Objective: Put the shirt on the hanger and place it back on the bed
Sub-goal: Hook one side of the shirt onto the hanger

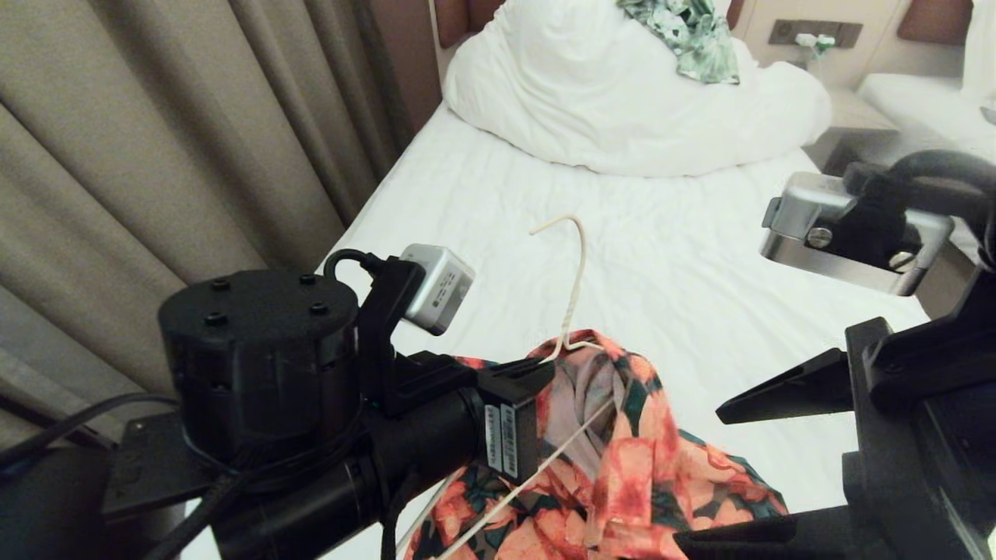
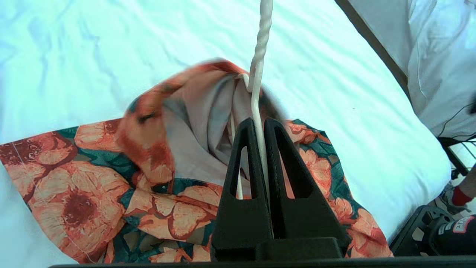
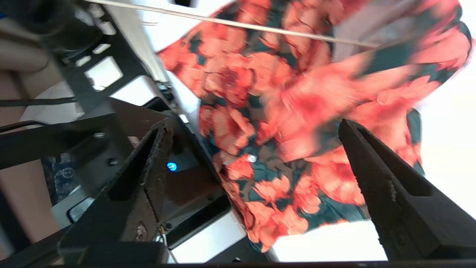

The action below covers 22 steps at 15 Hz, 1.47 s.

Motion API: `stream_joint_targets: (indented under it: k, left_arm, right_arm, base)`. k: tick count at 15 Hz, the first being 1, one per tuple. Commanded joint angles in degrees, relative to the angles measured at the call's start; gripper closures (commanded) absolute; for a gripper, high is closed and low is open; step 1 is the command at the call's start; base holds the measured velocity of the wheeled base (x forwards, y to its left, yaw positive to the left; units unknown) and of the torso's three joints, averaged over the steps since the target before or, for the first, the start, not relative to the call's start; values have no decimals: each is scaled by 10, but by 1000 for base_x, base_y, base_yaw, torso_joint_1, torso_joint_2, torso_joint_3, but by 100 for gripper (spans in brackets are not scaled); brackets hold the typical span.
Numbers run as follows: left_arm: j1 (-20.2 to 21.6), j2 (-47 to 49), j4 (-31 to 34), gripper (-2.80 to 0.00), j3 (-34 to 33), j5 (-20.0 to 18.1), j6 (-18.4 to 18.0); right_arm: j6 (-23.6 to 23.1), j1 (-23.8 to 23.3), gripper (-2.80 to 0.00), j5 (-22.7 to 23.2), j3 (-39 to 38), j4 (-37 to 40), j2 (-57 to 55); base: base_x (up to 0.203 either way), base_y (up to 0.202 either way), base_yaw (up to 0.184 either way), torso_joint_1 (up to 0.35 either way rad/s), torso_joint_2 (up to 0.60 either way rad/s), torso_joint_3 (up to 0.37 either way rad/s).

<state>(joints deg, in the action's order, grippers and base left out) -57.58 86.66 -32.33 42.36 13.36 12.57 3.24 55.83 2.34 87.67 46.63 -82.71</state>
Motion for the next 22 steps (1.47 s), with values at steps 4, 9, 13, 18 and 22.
stream_joint_targets:
  k: [4, 9, 13, 18, 22]
  left_arm:
    - [0, -1, -2, 0, 0, 1, 2]
    - [-1, 0, -2, 0, -1, 1, 2]
    - [-1, 0, -2, 0, -1, 1, 2]
    - [-1, 19, -50, 0, -15, 2, 1]
    - [-1, 27, -65, 0, -20, 2, 0]
  right_arm:
    - [0, -70, -280, 0, 1, 19, 12]
    - [-17, -129, -280, 1, 3, 17, 3]
    - [-21, -174, -280, 0, 0, 20, -37]
    - [-21, -182, -280, -35, 1, -15, -94]
    - [-20, -223, -280, -25, 5, -19, -87]
  base:
    - [0, 0, 0, 0, 0, 0]
    - [0, 0, 0, 0, 0, 0]
    - [0, 0, 0, 0, 0, 0]
    - [0, 0, 0, 0, 0, 0]
    - [0, 0, 0, 0, 0, 0]
